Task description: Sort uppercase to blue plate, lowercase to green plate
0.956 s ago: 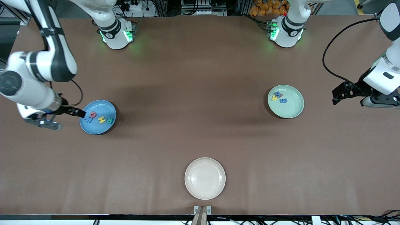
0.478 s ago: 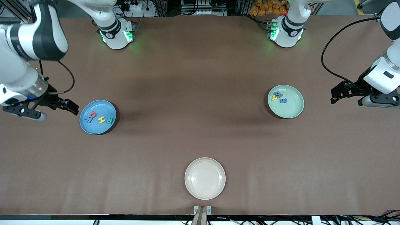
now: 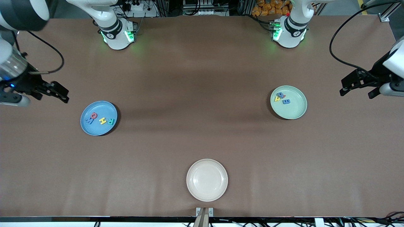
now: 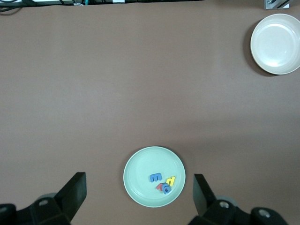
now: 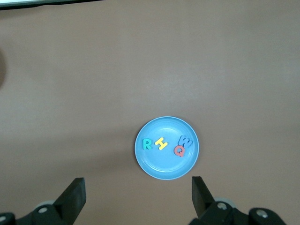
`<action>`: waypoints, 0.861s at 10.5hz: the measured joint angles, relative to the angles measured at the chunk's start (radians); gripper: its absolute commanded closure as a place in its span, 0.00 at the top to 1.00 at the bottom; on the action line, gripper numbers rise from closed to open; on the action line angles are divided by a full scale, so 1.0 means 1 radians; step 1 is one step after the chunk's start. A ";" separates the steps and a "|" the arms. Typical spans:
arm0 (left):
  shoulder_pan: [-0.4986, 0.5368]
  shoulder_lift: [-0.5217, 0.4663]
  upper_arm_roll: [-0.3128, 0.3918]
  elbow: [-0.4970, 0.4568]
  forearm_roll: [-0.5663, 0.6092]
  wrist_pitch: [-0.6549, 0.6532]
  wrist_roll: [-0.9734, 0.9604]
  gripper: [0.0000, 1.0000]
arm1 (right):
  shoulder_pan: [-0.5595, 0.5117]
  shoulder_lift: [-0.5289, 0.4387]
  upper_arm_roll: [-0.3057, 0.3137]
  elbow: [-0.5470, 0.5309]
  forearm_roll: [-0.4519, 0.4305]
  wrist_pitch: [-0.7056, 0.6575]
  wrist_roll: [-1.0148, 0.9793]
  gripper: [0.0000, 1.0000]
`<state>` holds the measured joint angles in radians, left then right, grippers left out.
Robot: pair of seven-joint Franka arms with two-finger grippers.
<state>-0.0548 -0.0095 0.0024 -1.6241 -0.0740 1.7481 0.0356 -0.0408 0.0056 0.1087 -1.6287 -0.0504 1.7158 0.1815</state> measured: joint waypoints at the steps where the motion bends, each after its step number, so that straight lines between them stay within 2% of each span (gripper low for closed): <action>1: 0.005 0.000 0.000 0.000 -0.003 -0.001 0.000 1.00 | 0.001 0.000 0.000 0.039 0.001 -0.041 -0.010 1.00; 4: 0.006 0.000 -0.001 0.000 -0.017 -0.004 -0.001 1.00 | 0.024 0.000 0.002 0.115 0.039 -0.128 -0.016 1.00; 9: 0.007 0.000 -0.001 0.000 -0.024 -0.006 -0.002 1.00 | 0.066 0.000 0.003 0.131 0.047 -0.162 -0.017 1.00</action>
<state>-0.0482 -0.0098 0.0017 -1.6242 -0.0977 1.7422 0.0334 0.0250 0.0055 0.1117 -1.4979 -0.0030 1.5541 0.1641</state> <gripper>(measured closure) 0.000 0.000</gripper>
